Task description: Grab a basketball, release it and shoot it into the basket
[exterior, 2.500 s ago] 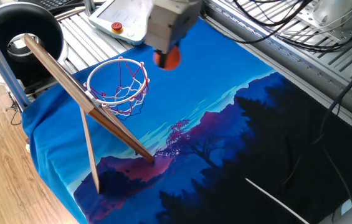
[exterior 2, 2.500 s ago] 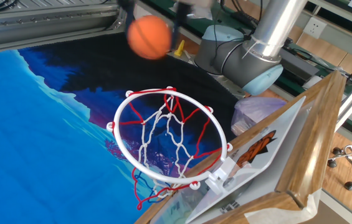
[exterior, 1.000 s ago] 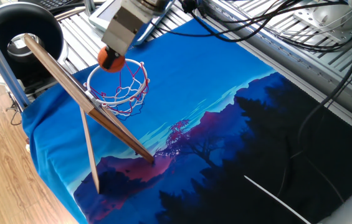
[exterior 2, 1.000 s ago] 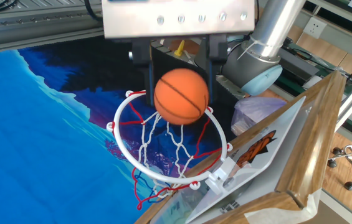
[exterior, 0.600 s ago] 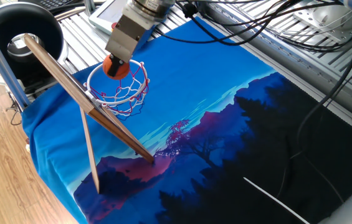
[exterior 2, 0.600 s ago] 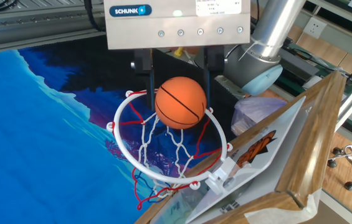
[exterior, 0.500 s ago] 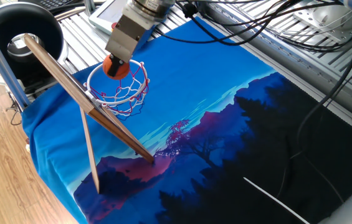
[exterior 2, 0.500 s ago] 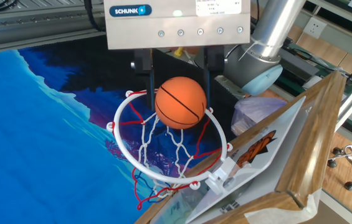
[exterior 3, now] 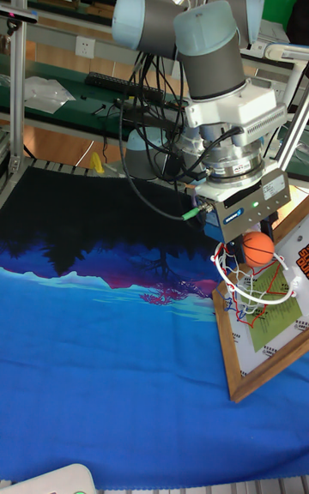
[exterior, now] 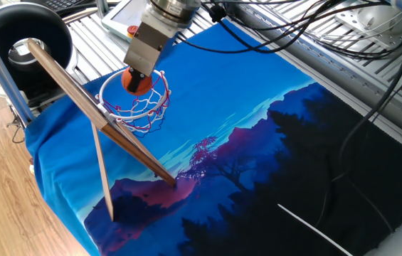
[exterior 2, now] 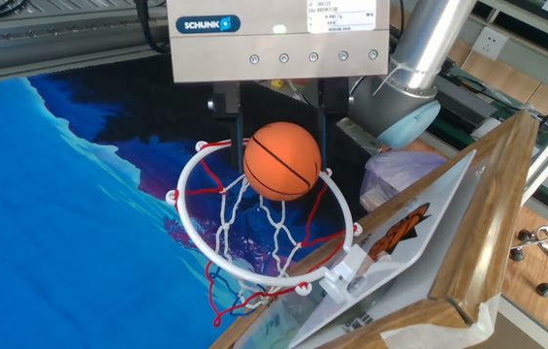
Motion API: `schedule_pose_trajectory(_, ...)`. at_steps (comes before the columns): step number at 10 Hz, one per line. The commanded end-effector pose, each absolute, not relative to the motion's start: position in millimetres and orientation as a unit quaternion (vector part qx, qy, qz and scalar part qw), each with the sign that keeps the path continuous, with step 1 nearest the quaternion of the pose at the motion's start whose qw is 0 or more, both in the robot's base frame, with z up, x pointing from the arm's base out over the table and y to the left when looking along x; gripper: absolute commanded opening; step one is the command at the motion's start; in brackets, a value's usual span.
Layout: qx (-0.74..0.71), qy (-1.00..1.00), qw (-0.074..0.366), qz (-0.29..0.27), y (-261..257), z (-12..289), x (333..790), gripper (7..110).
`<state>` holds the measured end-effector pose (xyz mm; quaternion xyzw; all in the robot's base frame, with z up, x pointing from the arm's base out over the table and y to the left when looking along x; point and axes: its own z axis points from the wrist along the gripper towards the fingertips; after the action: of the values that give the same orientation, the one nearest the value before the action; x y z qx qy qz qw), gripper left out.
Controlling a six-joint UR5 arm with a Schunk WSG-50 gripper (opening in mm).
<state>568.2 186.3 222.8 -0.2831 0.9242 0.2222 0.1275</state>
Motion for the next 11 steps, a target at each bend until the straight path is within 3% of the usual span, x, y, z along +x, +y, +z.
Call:
schedule_pose_trajectory(1,-0.294,0.920,0.130,0.224,184.8,226.5,568.4,44)
schedule_pose_trajectory(2,-0.299,0.920,0.126,0.219,181.5,226.8,566.0,44)
schedule_pose_trajectory(3,-0.303,0.920,0.119,0.219,180.4,228.2,561.7,66)
schedule_pose_trajectory(4,-0.304,0.919,0.116,0.221,180.0,229.4,559.9,66)
schedule_pose_trajectory(5,-0.303,0.921,0.109,0.218,177.1,229.7,556.8,88)
schedule_pose_trajectory(8,-0.294,0.929,0.073,0.213,166.4,238.7,541.2,88)
schedule_pose_trajectory(9,-0.288,0.932,0.045,0.216,158.6,246.1,527.3,88)
schedule_pose_trajectory(11,-0.293,0.942,-0.020,0.162,100.6,246.8,507.4,88)
